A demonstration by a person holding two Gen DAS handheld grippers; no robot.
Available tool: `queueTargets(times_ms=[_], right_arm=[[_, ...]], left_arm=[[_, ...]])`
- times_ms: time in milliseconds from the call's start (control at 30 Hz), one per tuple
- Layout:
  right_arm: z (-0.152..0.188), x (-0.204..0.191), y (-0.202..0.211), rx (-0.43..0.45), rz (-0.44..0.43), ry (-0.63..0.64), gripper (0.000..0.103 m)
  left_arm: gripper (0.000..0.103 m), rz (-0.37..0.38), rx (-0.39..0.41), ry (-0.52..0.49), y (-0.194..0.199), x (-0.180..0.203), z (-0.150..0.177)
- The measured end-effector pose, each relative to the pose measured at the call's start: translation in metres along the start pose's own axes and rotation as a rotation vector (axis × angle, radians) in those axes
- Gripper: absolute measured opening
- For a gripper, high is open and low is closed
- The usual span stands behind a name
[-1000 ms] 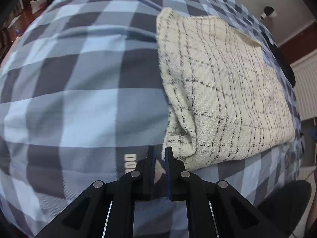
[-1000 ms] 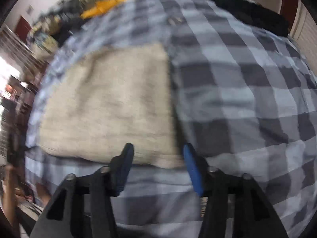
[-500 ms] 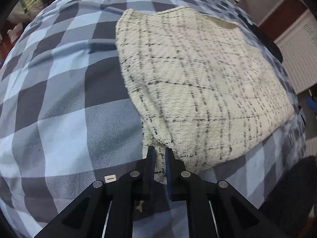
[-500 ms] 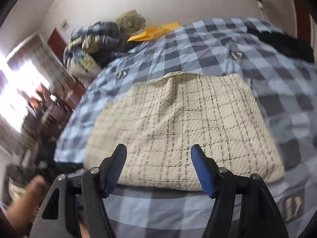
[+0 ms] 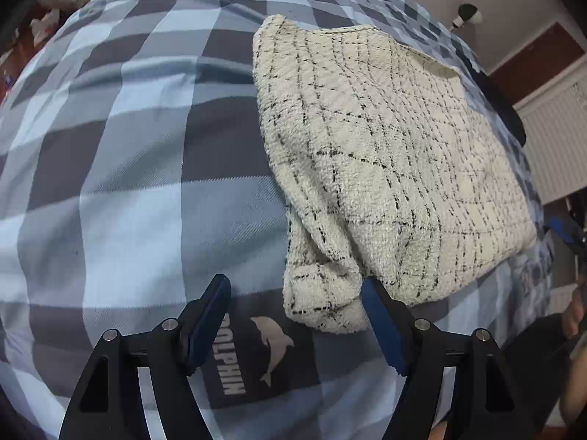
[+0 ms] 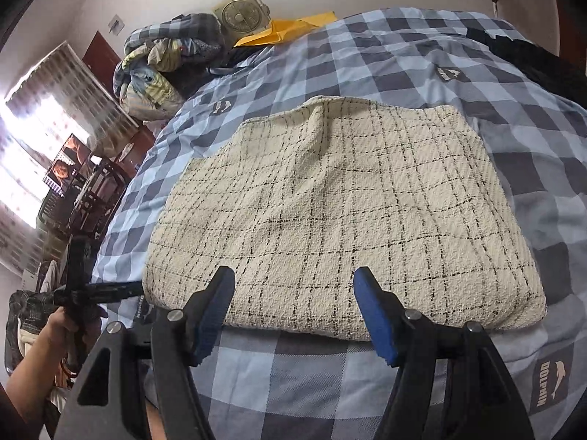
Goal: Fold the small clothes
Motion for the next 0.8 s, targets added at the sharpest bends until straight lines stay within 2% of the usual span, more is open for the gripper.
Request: queueTargets(times_ms=[100,167,267,333,500,633,667,700,733,800], right_arm=[[-0.001,0.000,-0.003,0.000,0.002,-0.005,0.064],[-0.002,0.000,-0.002,0.001,-0.001,-0.012,0.064],[-0.002,0.001,-0.002,-0.003,-0.003,-0.019,0.064],[-0.002,0.000,-0.005,-0.009,-0.004,-0.017,0.064],[0.000,-0.002,-0.006,-0.015,-0.003,-0.014,0.064],[0.000,-0.002,-0.007,-0.015,0.000,-0.018,0.064],[0.000,-0.002,-0.008,-0.017,0.001,-0.019,0.064],[0.001,-0.001,-0.009,-0.019,0.001,-0.019,0.064],[0.001,-0.001,-0.009,-0.022,0.002,-0.019,0.064],[0.001,-0.001,-0.009,-0.022,0.004,-0.018,0.064]], left_arm=[[0.071,-0.051,0.002,-0.059,0.001,0.007,-0.003],[0.062,-0.060,0.022,-0.105,0.007,0.014,-0.005],[0.041,-0.032,0.035,-0.144,0.012,0.019,-0.002],[0.035,-0.001,0.014,-0.142,0.005,0.020,-0.001],[0.034,0.060,-0.004,-0.104,-0.007,0.022,-0.005],[0.034,0.047,-0.006,-0.071,-0.017,0.020,-0.008],[0.032,0.037,-0.008,-0.075,-0.020,0.023,-0.009],[0.026,0.023,-0.013,-0.097,-0.022,0.027,-0.010],[0.015,0.014,-0.023,-0.126,-0.023,0.032,-0.011],[0.013,0.001,-0.029,-0.135,-0.023,0.032,-0.012]])
Point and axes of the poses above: each gripper's, at about its wrist camera, not at the fingertips, and y roughly against the way its jaws point, x to its right, z to its underside, the point moved 7 cm from there along -y, roughly the way its jaws point, and after that the axes turned 11 degrees about -y, right-handed, at the moved point
